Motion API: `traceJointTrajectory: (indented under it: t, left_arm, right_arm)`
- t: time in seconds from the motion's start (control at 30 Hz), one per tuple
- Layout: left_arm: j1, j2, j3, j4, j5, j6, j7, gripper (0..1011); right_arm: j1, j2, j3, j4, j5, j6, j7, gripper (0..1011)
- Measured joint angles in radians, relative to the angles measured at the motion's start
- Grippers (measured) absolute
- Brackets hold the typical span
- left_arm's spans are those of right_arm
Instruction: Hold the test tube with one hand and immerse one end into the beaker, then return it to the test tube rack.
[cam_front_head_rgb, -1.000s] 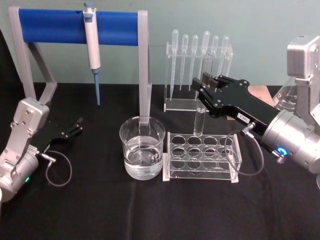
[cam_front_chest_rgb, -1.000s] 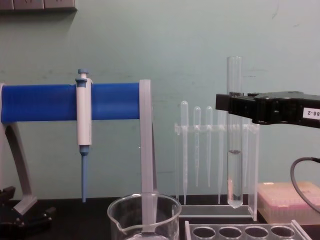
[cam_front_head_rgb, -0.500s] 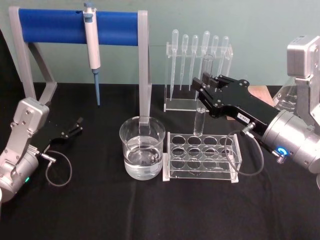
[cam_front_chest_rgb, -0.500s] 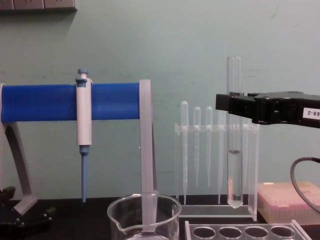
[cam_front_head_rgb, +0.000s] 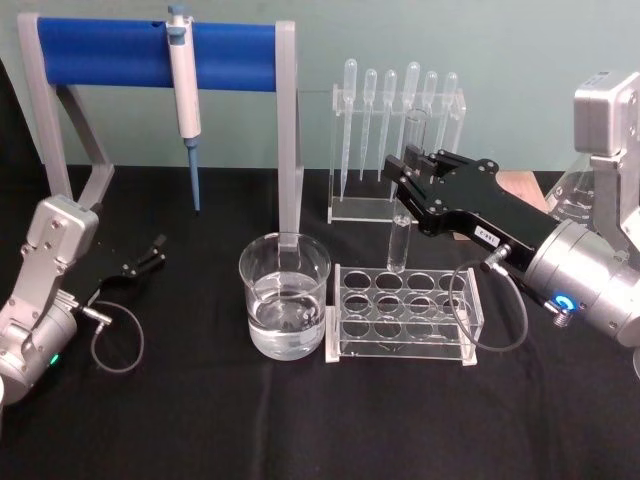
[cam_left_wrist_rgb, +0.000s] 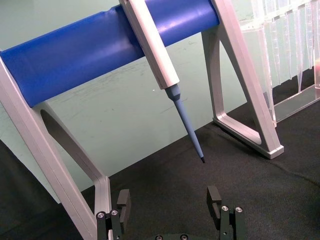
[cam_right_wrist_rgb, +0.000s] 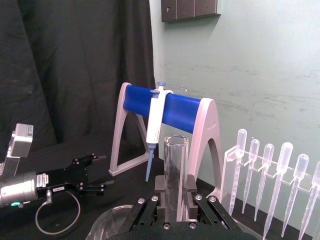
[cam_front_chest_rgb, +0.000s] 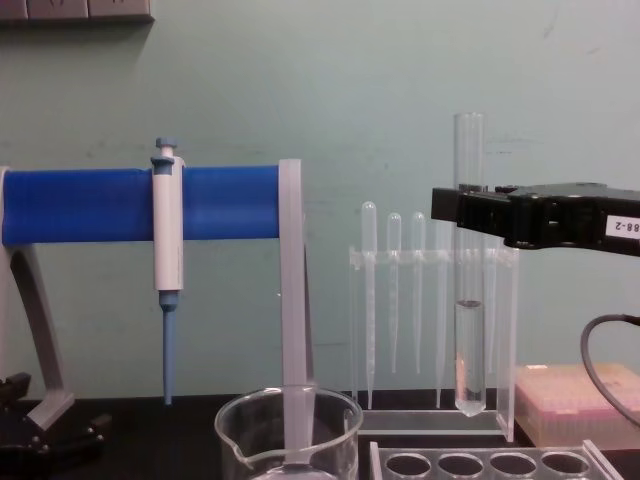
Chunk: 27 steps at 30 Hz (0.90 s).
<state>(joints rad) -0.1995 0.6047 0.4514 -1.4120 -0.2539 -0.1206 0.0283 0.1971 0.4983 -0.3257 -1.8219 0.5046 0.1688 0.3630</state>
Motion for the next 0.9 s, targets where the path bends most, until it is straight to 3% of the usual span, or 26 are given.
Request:
traceJointTrajectory:
  t: [0.33,0.67,0.9]
  left_arm:
    - [0.000,0.000,0.000,0.000,0.000,0.000,0.000,1000]
    - [0.000,0.000,0.000,0.000,0.000,0.000,0.000,1000]
    - [0.000,0.000,0.000,0.000,0.000,0.000,0.000,1000]
  right_arm:
    - [0.031,-0.026,-0.037,0.010,-0.008,-0.001,-0.001,227]
    - [0.130,-0.117,-0.145,0.075,-0.054,-0.009,0.010,227]
    - [0.157,-0.162,-0.183,0.145,-0.088,-0.056,0.017,227]
